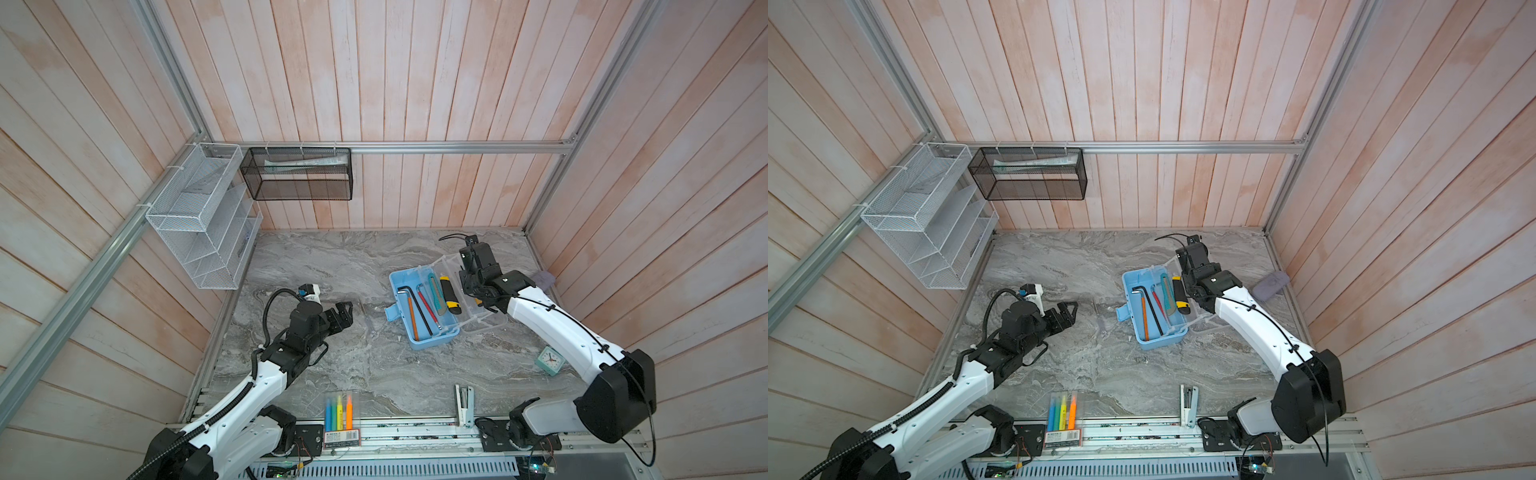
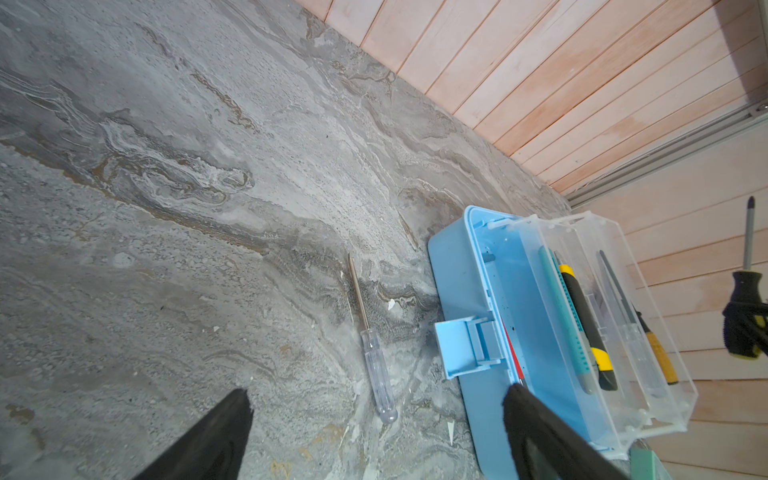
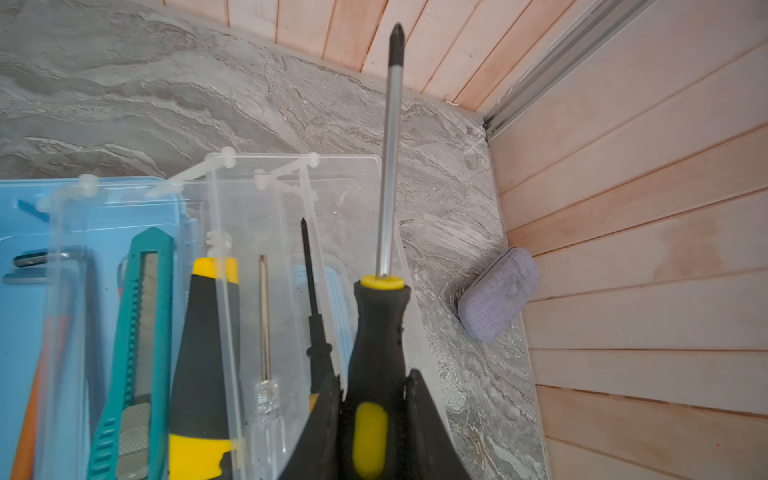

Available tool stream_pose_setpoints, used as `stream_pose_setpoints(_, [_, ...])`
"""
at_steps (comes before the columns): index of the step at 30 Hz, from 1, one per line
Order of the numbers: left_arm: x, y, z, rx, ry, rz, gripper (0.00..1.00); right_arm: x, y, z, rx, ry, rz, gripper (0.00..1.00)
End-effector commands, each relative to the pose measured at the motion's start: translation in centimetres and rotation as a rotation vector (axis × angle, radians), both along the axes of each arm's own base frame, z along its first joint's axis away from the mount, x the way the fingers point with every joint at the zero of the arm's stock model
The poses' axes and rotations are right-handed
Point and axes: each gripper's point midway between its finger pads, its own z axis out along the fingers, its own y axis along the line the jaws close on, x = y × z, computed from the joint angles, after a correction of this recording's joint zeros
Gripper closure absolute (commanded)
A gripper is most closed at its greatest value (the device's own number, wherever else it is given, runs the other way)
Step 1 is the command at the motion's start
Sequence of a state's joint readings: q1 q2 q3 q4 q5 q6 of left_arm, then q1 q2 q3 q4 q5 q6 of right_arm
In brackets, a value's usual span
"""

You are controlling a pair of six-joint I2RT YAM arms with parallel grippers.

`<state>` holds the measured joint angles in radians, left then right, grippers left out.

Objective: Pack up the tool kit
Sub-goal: 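Carry the black-and-yellow screwdriver over the clear lid tray with the right gripper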

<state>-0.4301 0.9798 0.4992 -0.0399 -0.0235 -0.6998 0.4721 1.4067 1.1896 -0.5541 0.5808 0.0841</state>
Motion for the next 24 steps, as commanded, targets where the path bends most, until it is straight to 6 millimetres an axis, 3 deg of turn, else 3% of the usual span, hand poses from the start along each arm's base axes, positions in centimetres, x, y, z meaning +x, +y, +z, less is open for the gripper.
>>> stream_pose_setpoints(1, [0.8,-0.6,1.1,-0.012,-0.034,-0.024,0.03,-0.1,-1.3,-0.5,-0.058,0.012,-0.031,1.0])
stream_pose_setpoints(10, [1.1,-0.8,0.3,-0.003,-0.021,-0.029,0.03,-1.4,-2.1,-4.9,-0.124,0.169,-0.051,1.0])
stream_pose_setpoints(24, [1.5,-1.1,-0.5,0.001,-0.001,-0.037,0.03,-2.8,-3.6,-7.1,-0.191,0.236,-0.112,0.99])
